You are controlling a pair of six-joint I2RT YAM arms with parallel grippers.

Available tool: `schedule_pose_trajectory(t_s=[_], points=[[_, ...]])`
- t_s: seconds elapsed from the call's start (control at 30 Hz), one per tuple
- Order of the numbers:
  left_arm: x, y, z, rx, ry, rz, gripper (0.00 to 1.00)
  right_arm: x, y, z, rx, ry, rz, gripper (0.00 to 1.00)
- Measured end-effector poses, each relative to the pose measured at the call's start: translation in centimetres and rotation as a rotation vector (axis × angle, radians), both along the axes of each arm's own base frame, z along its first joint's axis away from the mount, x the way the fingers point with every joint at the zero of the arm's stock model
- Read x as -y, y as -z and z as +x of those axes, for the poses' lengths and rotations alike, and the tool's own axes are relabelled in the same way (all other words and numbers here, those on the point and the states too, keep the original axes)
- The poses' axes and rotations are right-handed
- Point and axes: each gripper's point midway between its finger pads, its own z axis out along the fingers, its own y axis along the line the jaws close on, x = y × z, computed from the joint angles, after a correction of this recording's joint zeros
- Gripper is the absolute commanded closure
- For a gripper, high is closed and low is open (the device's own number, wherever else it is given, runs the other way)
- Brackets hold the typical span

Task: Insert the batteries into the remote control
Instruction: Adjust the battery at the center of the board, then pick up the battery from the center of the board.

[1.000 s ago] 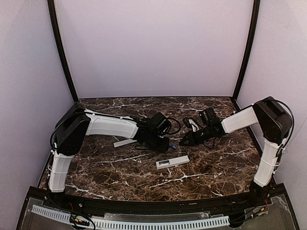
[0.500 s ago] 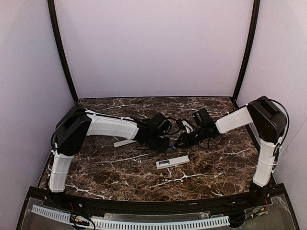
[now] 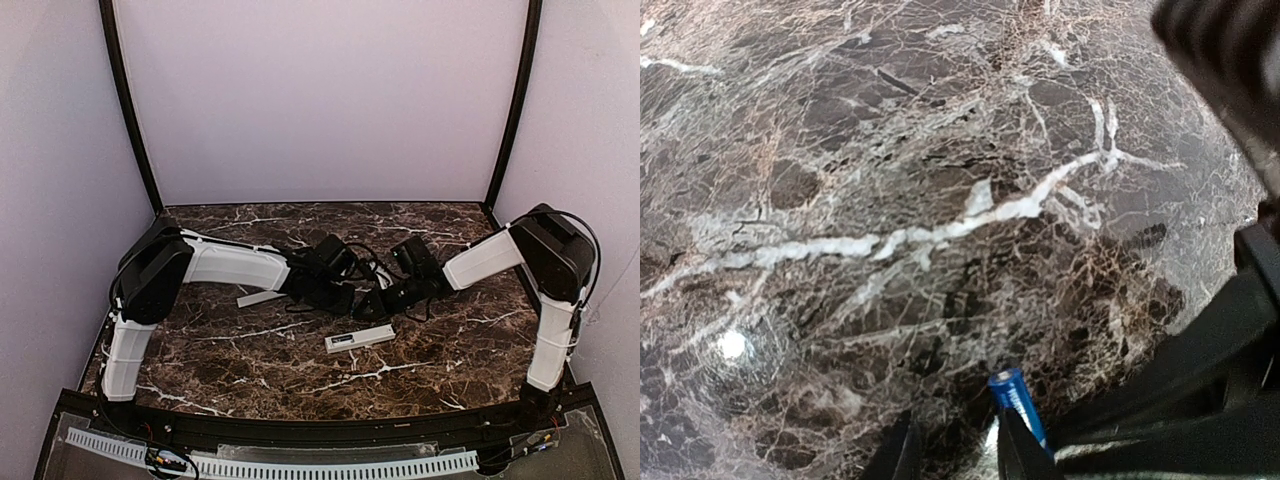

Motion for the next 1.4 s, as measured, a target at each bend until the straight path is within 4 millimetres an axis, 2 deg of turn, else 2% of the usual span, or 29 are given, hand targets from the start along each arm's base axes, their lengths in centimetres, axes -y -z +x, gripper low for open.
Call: schedule_pose_trajectory(t_s=[0.13,0.33,0.43,0.63,0.77,0.93,1.17,1.27,1.4], points=[[-0.1,0.0,0.2,-0.008,0.000,-0.009,0.72,-0.4,0.0,-0.7,-0.013,-0.012,0.009,0.90],[-0.4,-0.1,0.4,0.004,0.002,-0.013,0.63,1.0,-0.9,-1.4,-0.012,0.009,0.004,0.84],[-1.0,-0.3,0.1,0.004,0.006,-0.005,0.61,2.2,-2.4,-1.3,0.003,0.038,0.019,0.77],[-1.1,-0.8,-0.5,0.005,0.048,-0.005,0.52,4.9,-6.5,0.4,0.082,0.109,0.080,0.59],[-0.6,-0.9,-1.2,-0.010,0.107,-0.017,0.46,5.7,-7.9,0.7,0.111,0.127,0.101,0.56],[-0.2,-1.2,-1.8,-0.033,0.157,-0.020,0.46,6.6,-7.6,0.1,0.098,0.138,0.095,0.55],[1.6,-2.9,-1.0,-0.016,0.200,-0.041,0.50,7.3,-6.7,-0.4,0.068,0.148,0.077,0.55],[2.0,-2.4,-0.8,-0.018,0.212,-0.027,0.53,7.4,-6.7,-0.4,0.068,0.149,0.075,0.56],[1.7,-0.4,-0.9,-0.043,0.222,0.024,0.58,7.6,-6.6,-0.3,0.066,0.152,0.073,0.56]])
